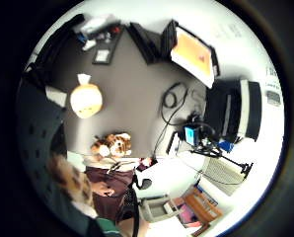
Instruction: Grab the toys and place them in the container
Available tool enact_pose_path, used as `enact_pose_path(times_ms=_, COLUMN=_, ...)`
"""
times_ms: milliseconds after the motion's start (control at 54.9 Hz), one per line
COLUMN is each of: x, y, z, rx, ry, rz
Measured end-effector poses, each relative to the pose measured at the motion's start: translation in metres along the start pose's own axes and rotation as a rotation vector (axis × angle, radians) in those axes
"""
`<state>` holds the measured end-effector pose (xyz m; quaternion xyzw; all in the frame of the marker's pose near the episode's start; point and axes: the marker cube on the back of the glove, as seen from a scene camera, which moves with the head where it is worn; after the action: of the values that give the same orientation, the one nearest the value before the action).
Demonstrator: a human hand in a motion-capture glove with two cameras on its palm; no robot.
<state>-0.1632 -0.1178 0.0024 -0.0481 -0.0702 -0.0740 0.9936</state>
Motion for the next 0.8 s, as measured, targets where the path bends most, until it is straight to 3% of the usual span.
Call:
enact_pose_path(times_ms=182, x=-0.119, y=0.015, z=-0.040, rx=0.055, ry=0.052, rz=-0.184)
enact_pose_path(times_ms=419, x=-0.276, y=0.008, z=0.009, rx=0.014, ry=0.134, rz=-0.416)
enact_pose_path(times_ms=510, x=-0.285, y=0.017, z=0.029, rx=0.033, ry=0.123, rz=-0.498)
enact_pose_path(times_ms=637, x=-0.313, y=0.018, z=0.067, rx=-0.035, ry=0.296, rz=-0.540)
enact_pose_path(times_ms=801, x=-0.326, y=0.002, z=0.090, rx=-0.047, ry=0.480, rz=-0.483)
